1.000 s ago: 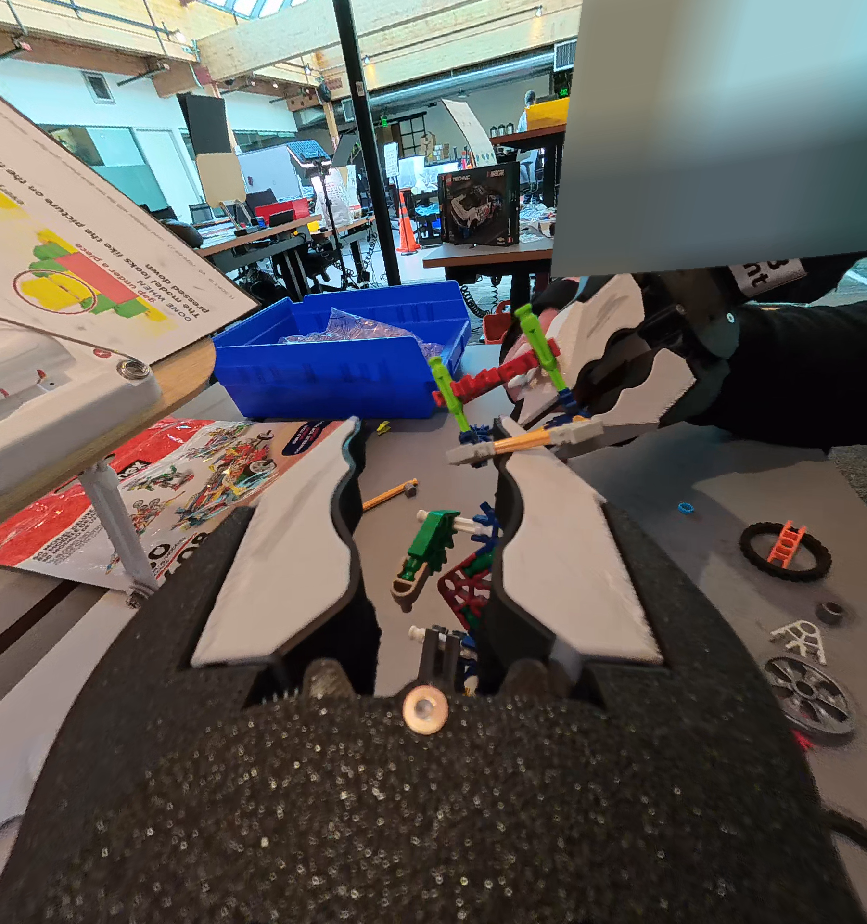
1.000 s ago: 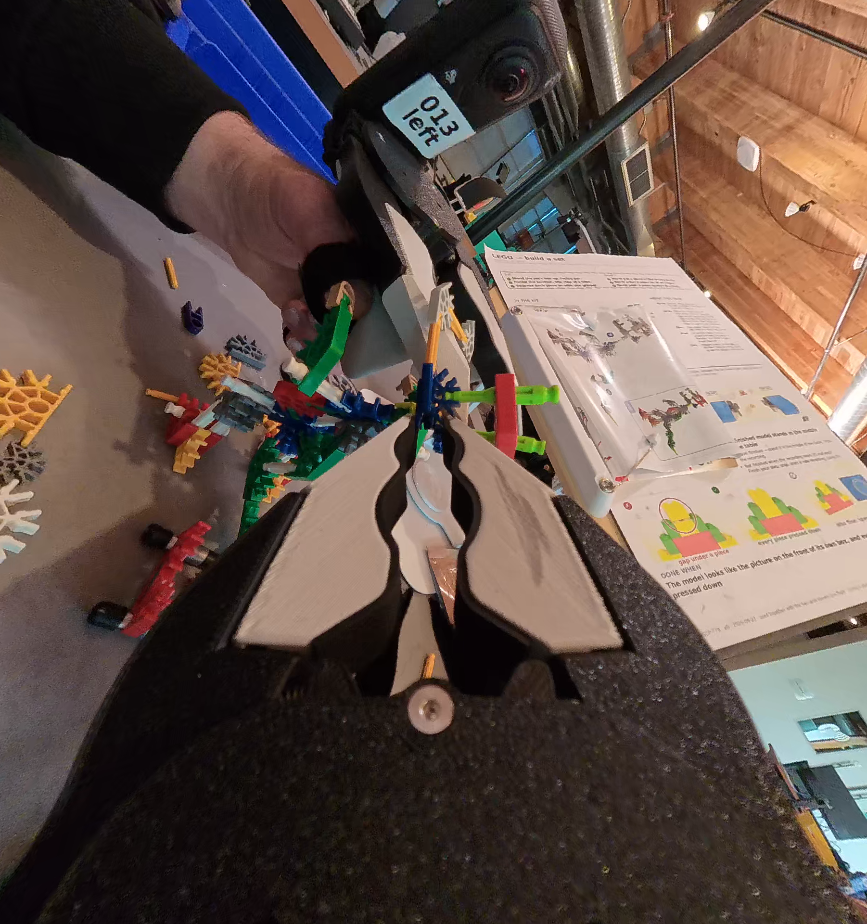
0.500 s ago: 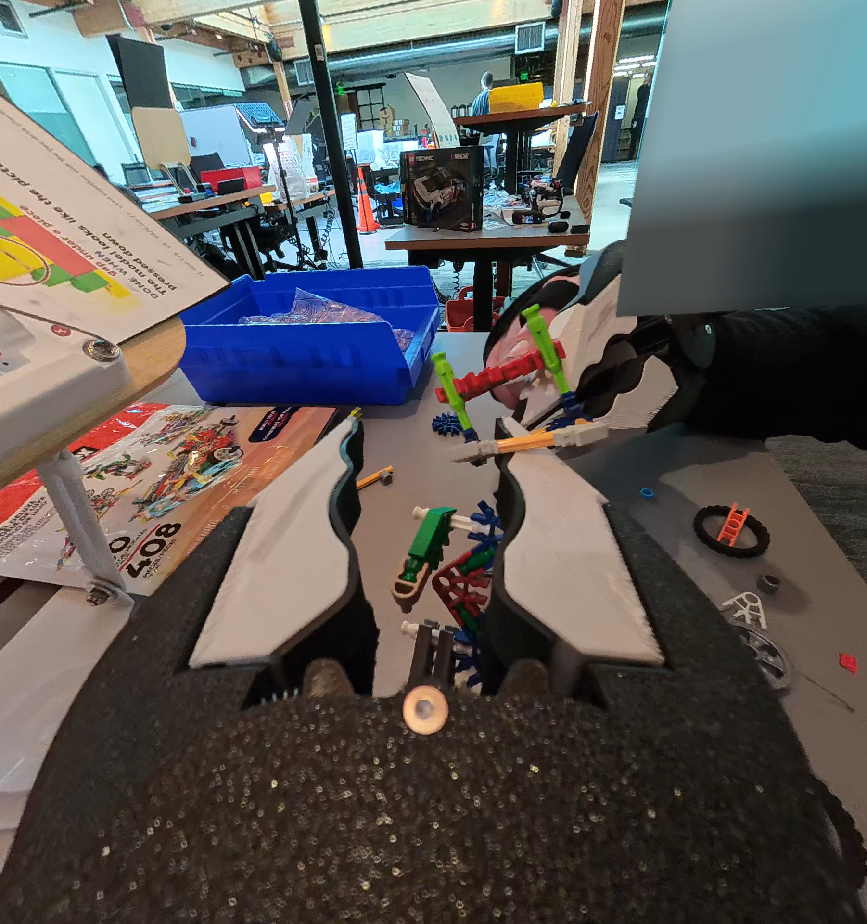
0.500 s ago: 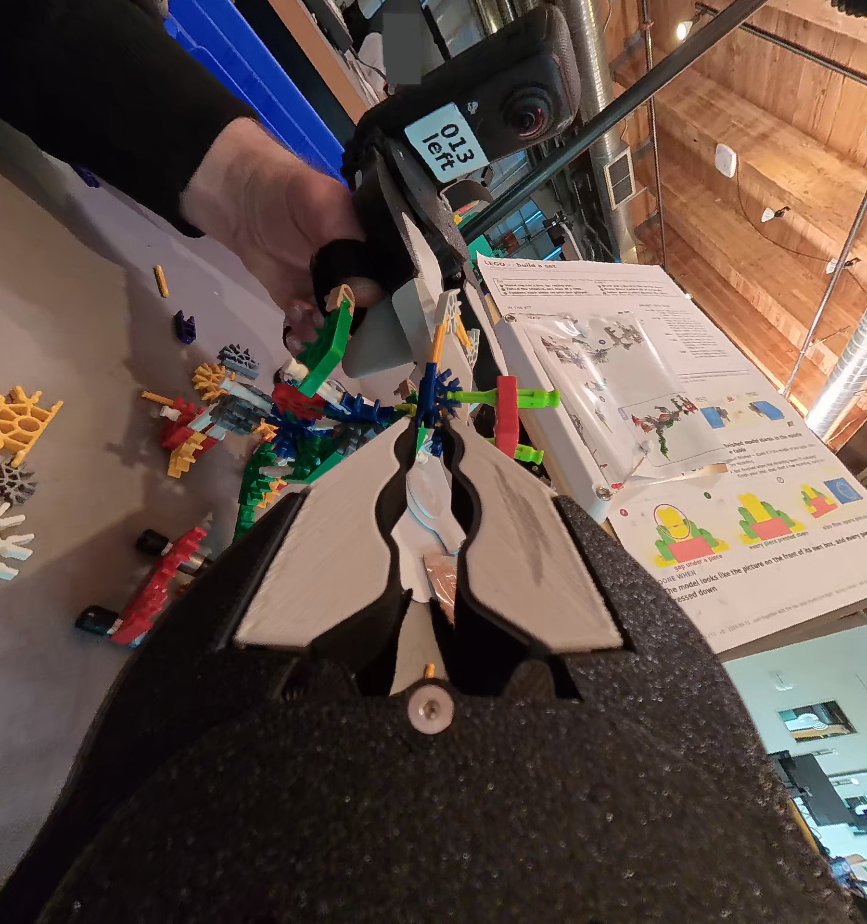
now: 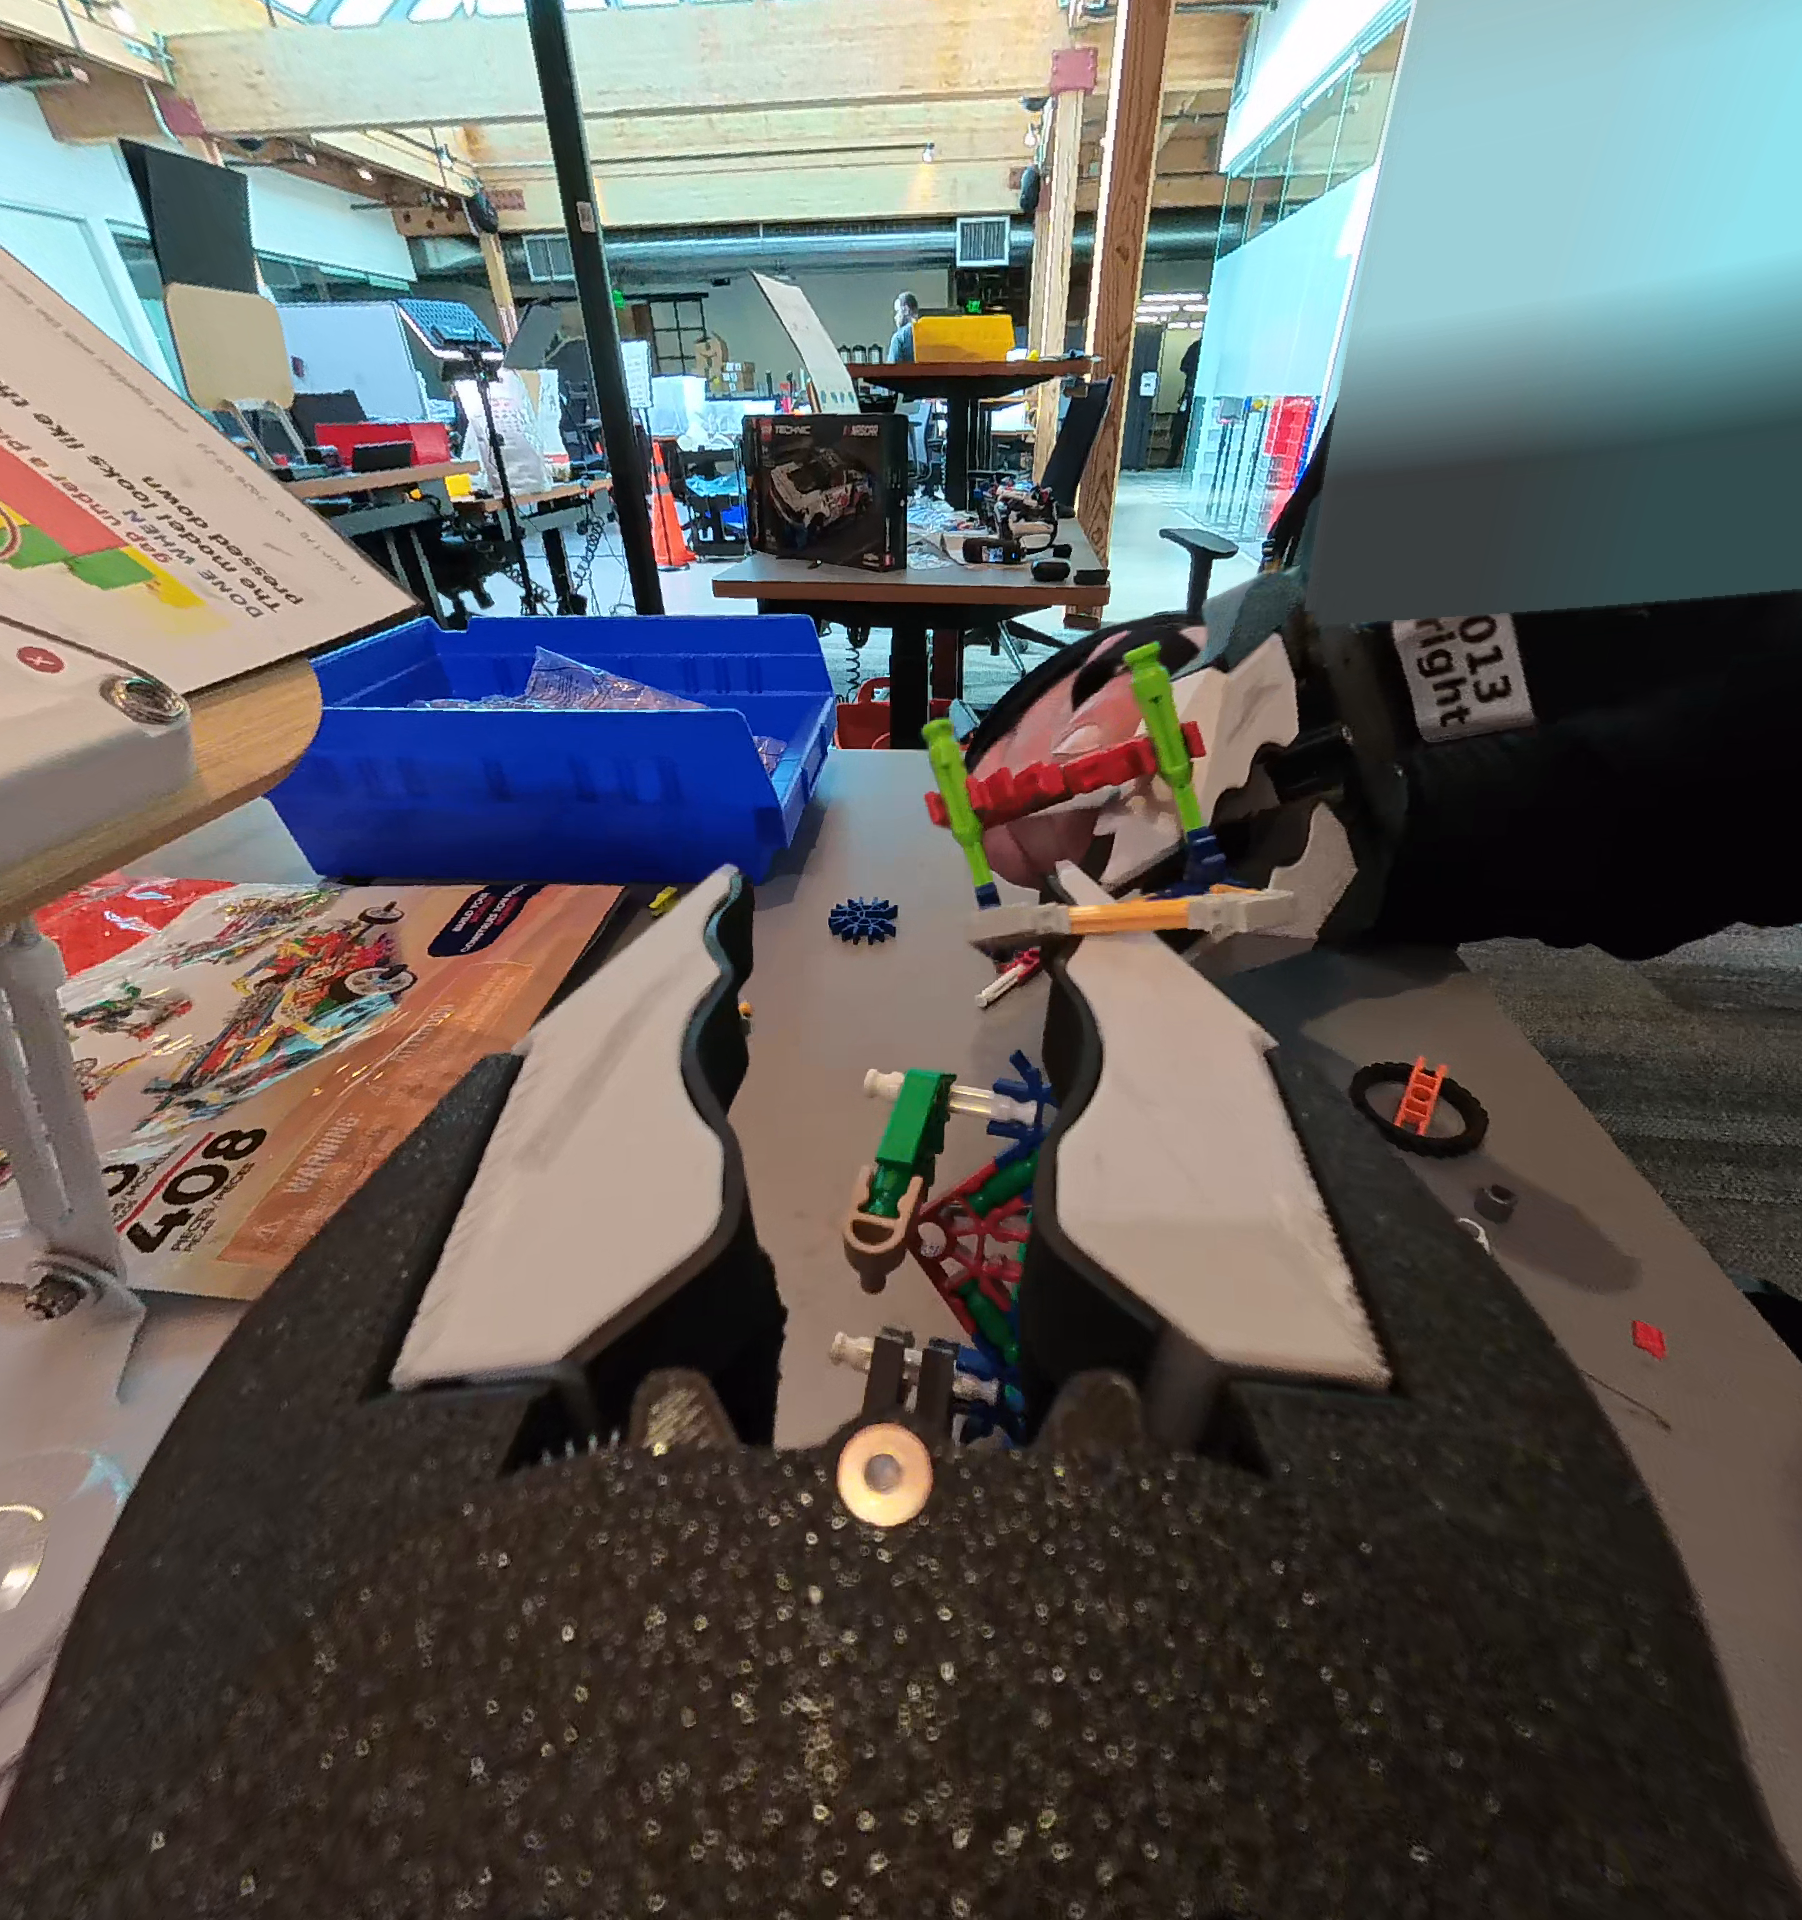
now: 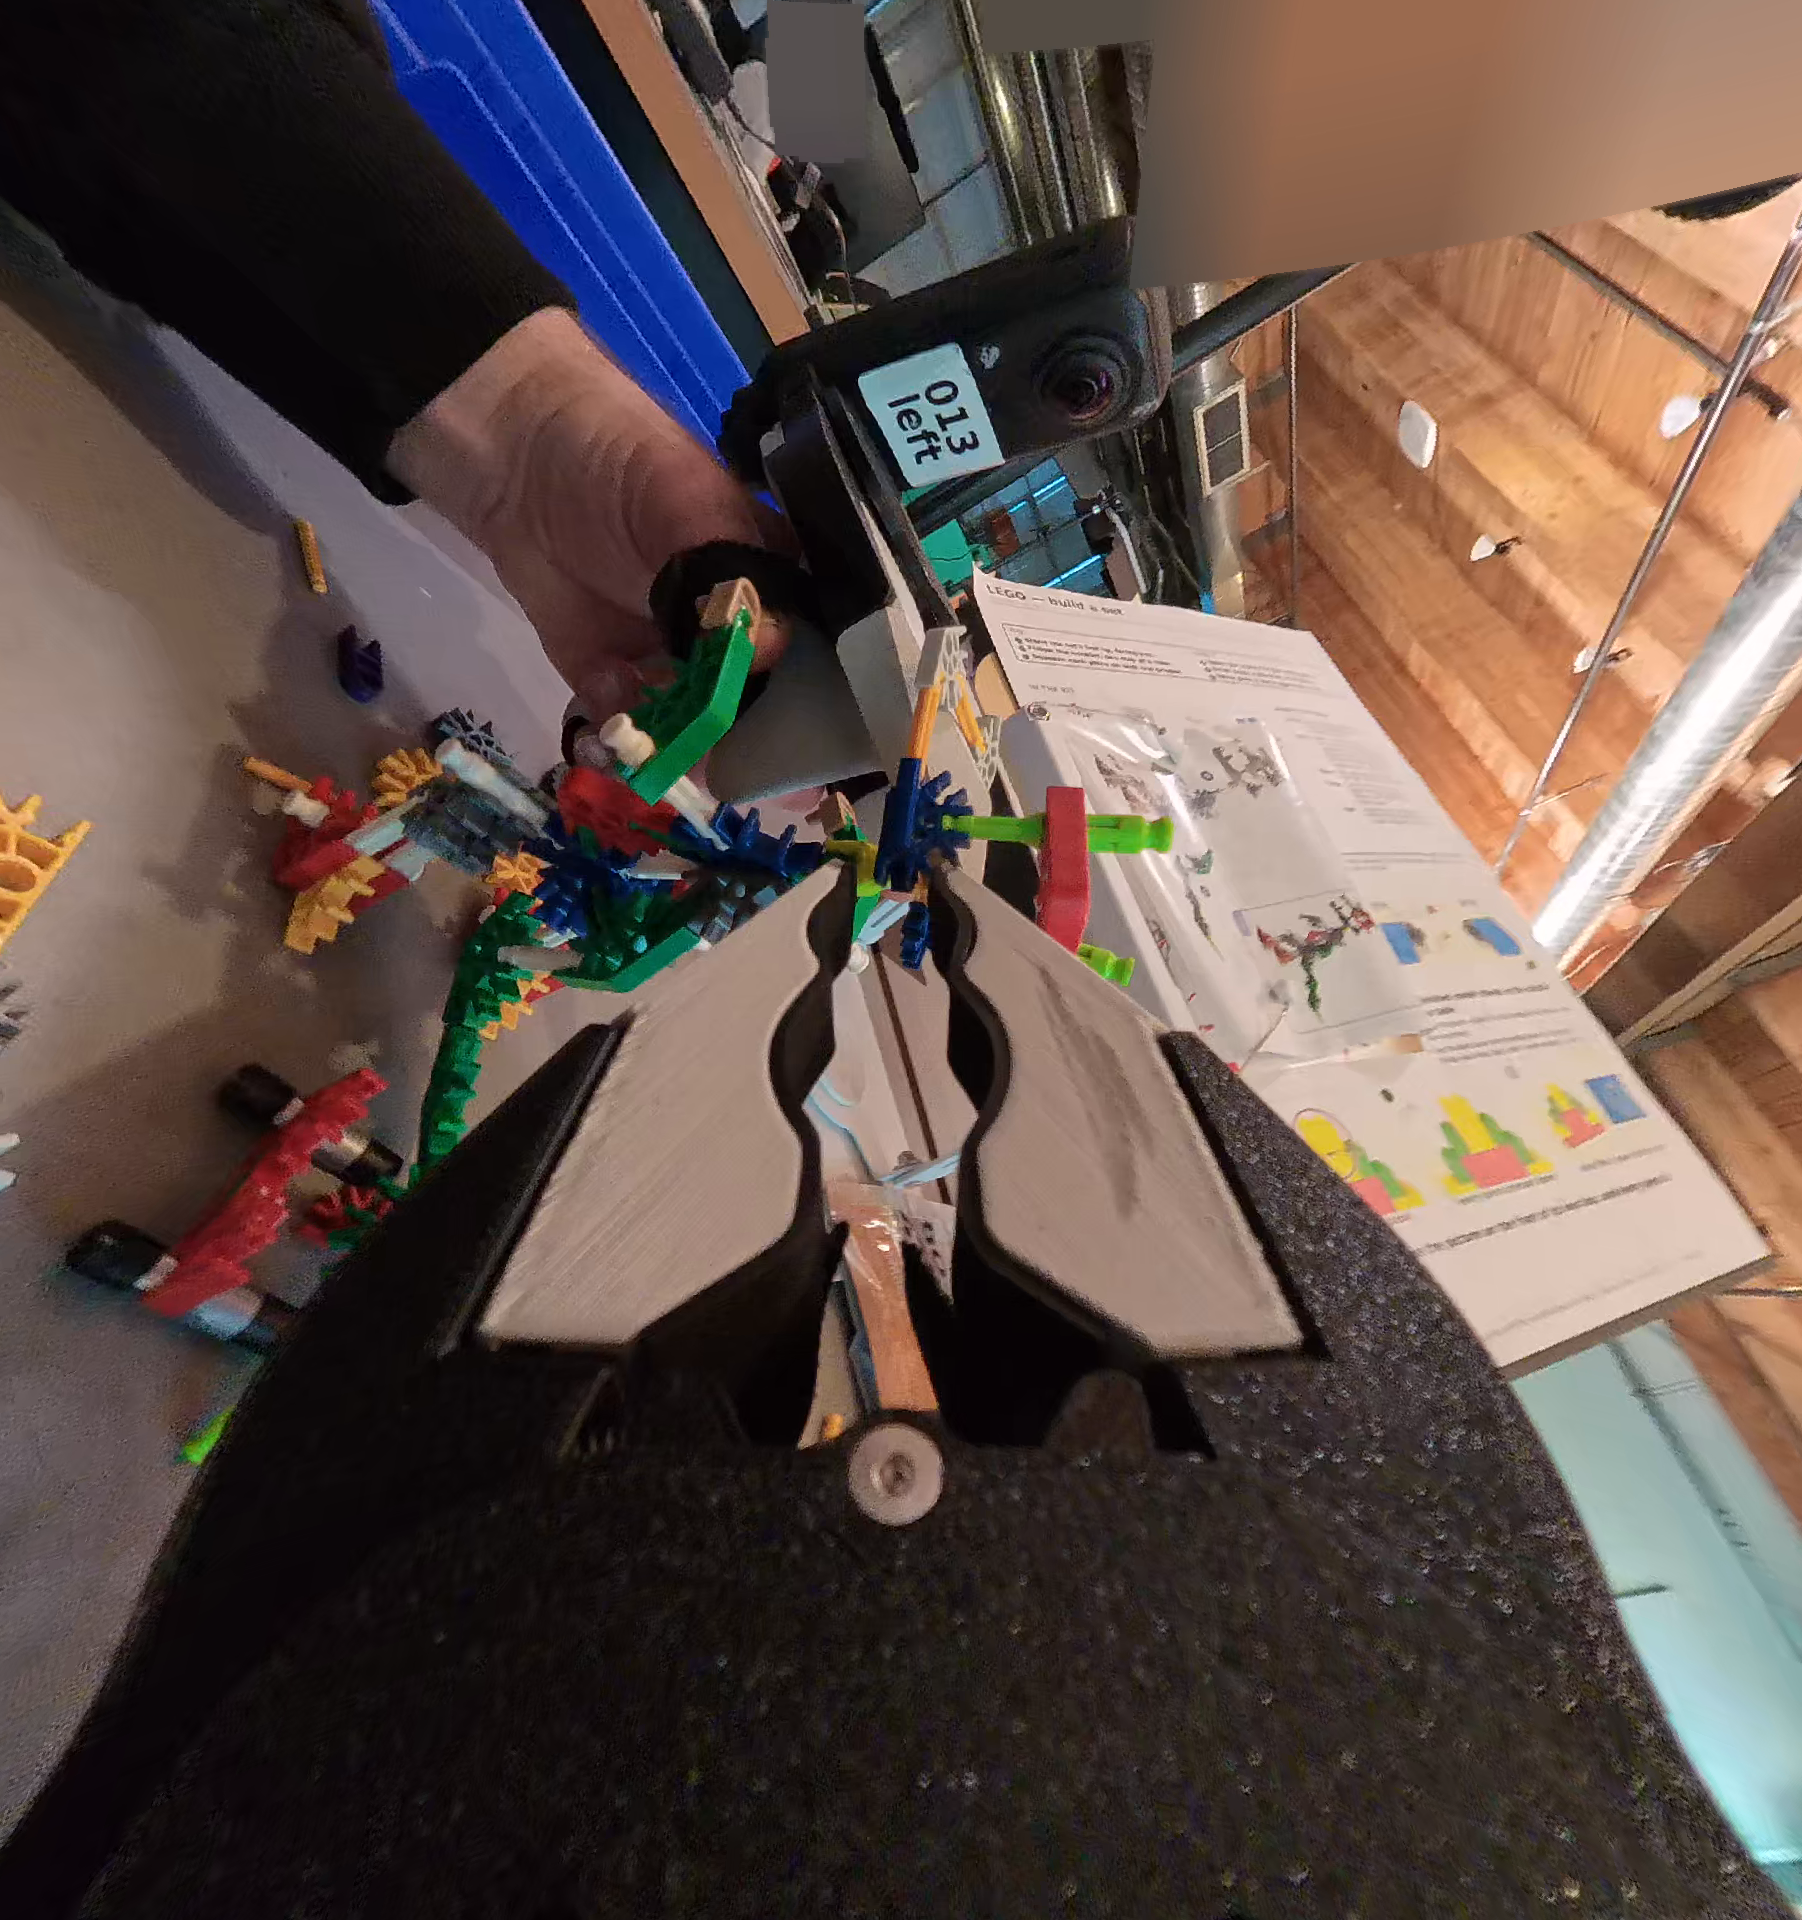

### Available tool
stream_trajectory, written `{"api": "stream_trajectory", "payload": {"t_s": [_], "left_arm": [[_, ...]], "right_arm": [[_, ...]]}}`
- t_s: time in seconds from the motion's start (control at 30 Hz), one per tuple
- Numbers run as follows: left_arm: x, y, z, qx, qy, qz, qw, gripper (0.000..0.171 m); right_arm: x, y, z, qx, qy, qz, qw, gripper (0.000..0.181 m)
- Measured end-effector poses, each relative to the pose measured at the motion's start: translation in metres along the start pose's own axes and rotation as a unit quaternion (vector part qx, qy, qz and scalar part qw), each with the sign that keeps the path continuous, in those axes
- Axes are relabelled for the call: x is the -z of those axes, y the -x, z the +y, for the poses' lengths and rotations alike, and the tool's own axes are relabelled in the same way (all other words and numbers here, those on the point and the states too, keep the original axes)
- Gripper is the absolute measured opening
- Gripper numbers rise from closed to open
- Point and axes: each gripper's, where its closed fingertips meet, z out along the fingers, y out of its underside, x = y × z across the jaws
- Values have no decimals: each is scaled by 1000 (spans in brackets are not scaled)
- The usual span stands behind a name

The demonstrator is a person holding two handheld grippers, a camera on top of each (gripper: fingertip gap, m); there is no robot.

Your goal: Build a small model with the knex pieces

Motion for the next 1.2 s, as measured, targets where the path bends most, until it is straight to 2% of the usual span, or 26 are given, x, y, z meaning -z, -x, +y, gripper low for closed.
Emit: {"api": "stream_trajectory", "payload": {"t_s": [0.23,0.57,0.63,0.93,1.0,1.2], "left_arm": [[4,0,1,7,-13,9,1000,67],[6,10,4,33,-15,-11,999,87],[7,10,6,34,-7,-7,999,90],[9,13,11,59,1,-8,998,88],[7,11,19,55,12,-4,998,86],[6,8,19,64,3,9,998,80]], "right_arm": [[-2,4,-6,111,27,39,993,12],[-4,5,-6,136,40,51,989,10],[-5,5,-7,140,41,55,988,5],[-7,2,-5,117,42,67,990,0],[-8,3,-6,97,37,58,993,8],[-9,8,-5,75,34,42,996,8]]}}
